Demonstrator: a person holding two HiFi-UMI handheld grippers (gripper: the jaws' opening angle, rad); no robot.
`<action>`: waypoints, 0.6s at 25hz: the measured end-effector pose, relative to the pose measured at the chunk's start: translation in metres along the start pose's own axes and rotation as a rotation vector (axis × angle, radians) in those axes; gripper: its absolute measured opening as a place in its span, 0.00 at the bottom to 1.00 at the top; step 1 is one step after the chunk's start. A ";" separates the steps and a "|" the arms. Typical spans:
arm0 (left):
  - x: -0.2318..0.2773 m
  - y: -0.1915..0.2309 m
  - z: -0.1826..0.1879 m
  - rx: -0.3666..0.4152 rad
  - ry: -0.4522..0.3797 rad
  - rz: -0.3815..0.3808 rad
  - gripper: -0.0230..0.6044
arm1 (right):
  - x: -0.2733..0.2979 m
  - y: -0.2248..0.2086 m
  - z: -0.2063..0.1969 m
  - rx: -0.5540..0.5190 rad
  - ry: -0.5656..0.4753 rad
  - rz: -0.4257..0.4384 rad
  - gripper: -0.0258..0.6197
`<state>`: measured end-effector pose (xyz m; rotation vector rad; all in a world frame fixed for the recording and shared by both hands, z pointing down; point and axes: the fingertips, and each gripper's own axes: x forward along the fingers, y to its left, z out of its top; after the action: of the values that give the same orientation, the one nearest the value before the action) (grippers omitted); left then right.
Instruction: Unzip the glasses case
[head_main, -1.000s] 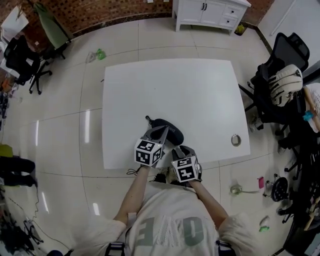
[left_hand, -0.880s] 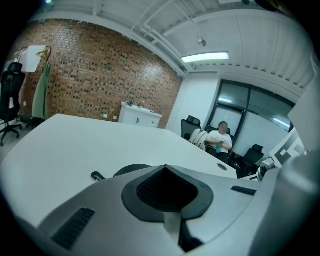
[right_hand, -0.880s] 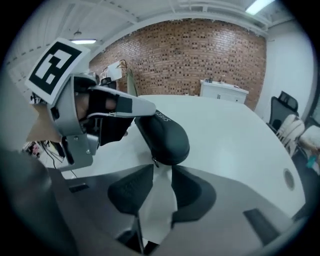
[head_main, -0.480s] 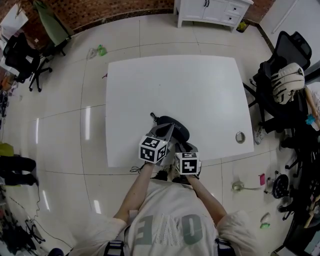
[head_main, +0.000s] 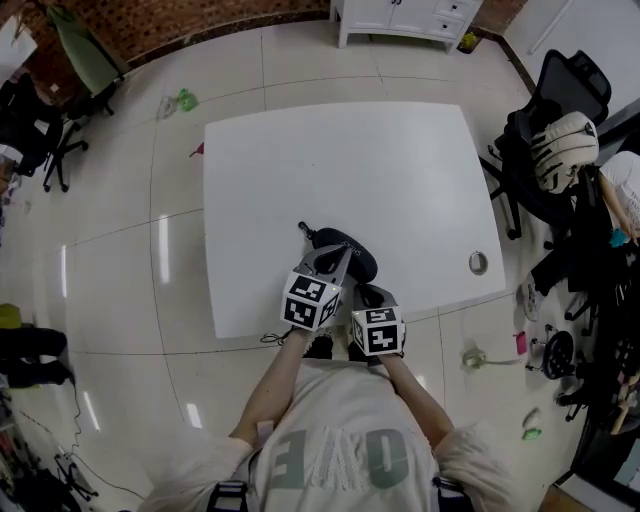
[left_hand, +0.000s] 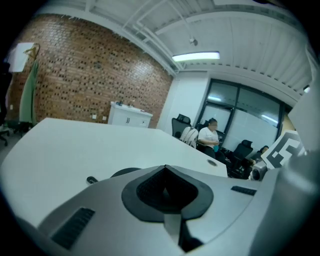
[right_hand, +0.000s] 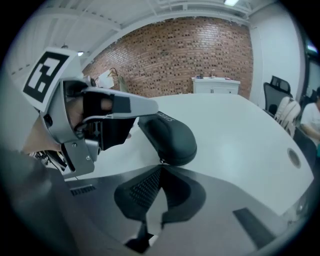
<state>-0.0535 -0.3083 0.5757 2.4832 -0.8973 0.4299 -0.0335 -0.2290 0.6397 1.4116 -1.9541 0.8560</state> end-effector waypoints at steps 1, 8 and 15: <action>0.000 -0.008 0.005 0.025 -0.005 -0.012 0.04 | -0.001 0.005 0.000 -0.027 0.002 0.011 0.04; 0.025 -0.038 -0.010 0.124 0.121 -0.058 0.04 | -0.003 0.009 -0.008 -0.095 0.042 0.088 0.04; 0.028 -0.037 -0.014 0.022 0.109 0.013 0.04 | -0.010 -0.005 -0.016 -0.181 0.078 0.138 0.04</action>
<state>-0.0103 -0.2902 0.5884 2.4490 -0.8694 0.5762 -0.0244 -0.2117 0.6432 1.1351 -2.0314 0.7618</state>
